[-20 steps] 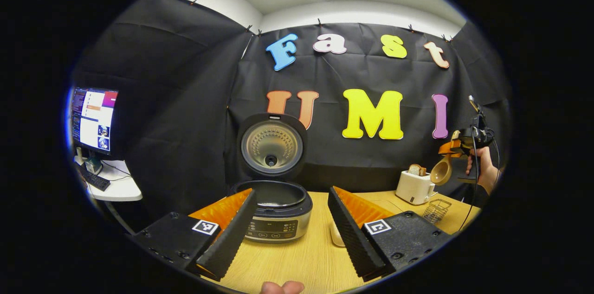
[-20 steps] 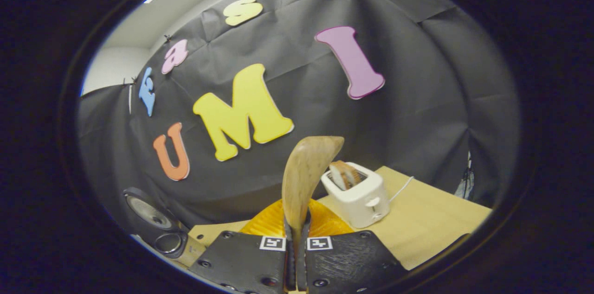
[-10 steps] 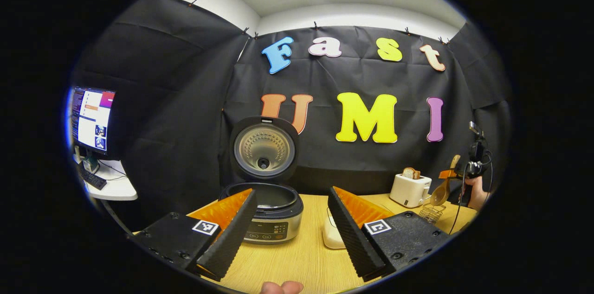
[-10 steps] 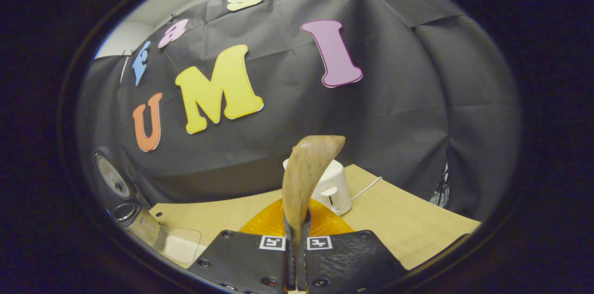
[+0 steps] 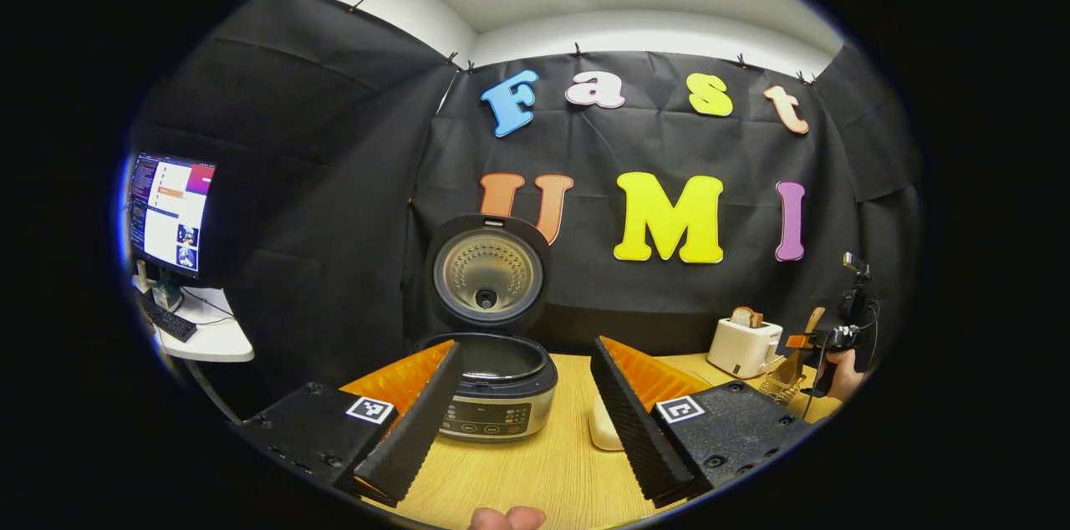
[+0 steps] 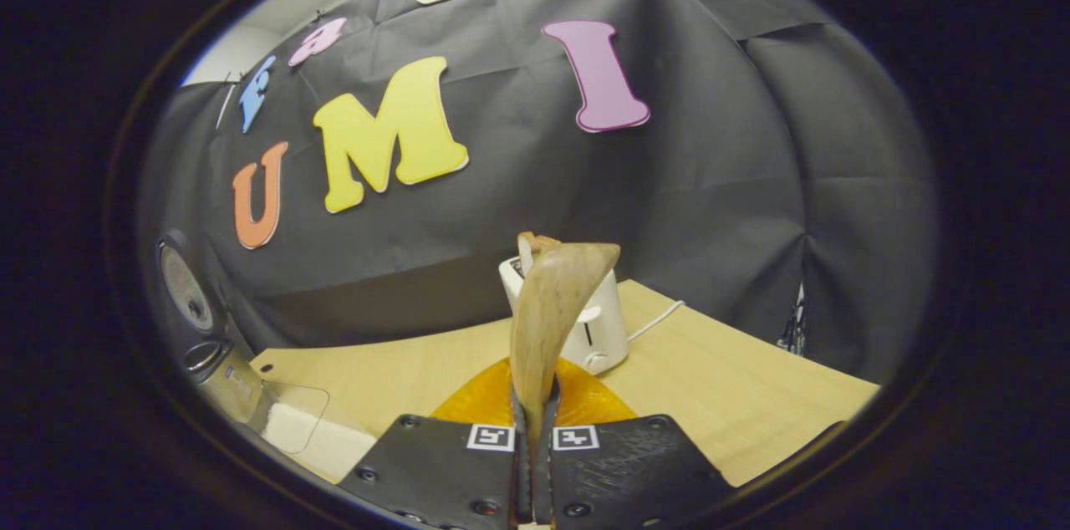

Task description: Close the left gripper, press the button to open the rice cooker; take a wooden spoon from the chopstick holder with the right hand, scoop a spoonful of rice and pour it into the rice cooker, then put the wooden spoon back into the chopstick holder.

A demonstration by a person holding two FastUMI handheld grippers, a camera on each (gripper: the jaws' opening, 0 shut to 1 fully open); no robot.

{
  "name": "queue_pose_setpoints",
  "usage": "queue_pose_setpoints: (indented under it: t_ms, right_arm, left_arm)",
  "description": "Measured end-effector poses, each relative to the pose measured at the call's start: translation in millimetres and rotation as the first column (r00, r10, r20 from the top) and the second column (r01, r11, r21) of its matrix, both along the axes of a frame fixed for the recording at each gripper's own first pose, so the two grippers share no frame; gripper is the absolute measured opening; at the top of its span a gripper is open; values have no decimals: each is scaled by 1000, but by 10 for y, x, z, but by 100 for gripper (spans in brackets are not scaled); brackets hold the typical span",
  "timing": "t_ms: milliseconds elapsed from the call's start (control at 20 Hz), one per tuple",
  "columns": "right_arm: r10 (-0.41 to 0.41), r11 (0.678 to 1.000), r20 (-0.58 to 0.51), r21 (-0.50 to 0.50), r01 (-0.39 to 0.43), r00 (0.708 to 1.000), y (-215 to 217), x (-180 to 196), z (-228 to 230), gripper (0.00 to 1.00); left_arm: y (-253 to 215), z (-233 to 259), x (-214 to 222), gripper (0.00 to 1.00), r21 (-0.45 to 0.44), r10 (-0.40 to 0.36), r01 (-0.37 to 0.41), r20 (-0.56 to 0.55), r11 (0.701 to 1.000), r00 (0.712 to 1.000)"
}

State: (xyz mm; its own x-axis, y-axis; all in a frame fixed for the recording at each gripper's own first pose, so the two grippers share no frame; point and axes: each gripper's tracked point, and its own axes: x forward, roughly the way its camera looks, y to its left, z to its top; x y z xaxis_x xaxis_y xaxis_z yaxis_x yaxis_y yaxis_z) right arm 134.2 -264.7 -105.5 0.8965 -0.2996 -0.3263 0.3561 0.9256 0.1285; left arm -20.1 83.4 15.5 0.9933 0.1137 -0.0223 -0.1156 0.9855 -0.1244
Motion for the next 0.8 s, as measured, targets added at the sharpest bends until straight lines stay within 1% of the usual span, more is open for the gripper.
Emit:
queue_pose_setpoints:
  t_ms: [150,350,400,500,550,600,650,700,750,800]
  right_arm:
    - [-5,1000,-8,7,5,1000,7,-38,-62,3]
    - [-2,1000,4,15,2,1000,21,-86,-35,12]
    - [-5,1000,18,13,4,1000,11,-78,23,16]
    - [-10,1000,54,3,10,998,-21,-163,145,19]
    - [-15,1000,75,-2,16,997,-38,-186,213,34]
    - [-23,1000,92,-7,24,996,-76,-209,267,53]
    - [-32,999,105,-12,34,994,-111,-251,311,57]
    - [-34,999,121,-25,37,992,-140,-268,368,74]
    - [-36,998,137,-44,42,990,-179,-288,418,77]
    - [-42,996,150,-72,53,988,-235,-323,477,89]
  left_arm:
    - [-28,-11,3,98,7,-5,5,-2,1000,1000]
    - [-29,-2,9,98,5,-6,6,-1,1000,1000]
    - [-26,-6,7,98,4,-4,4,-1,1000,1000]
    - [-12,7,-2,98,4,1,-1,2,1000,1000]
    - [-11,5,-5,98,4,5,-5,4,1000,1000]
    - [-21,1,15,98,4,7,-7,3,1000,1000]
    - [-34,-6,27,98,3,4,-4,0,1000,1000]
    - [-64,-18,30,98,3,4,-4,-1,1000,1000]
    - [-99,-16,30,98,4,5,-5,-2,1000,1000]
    - [-111,-3,47,98,8,1,-1,0,1000,1000]
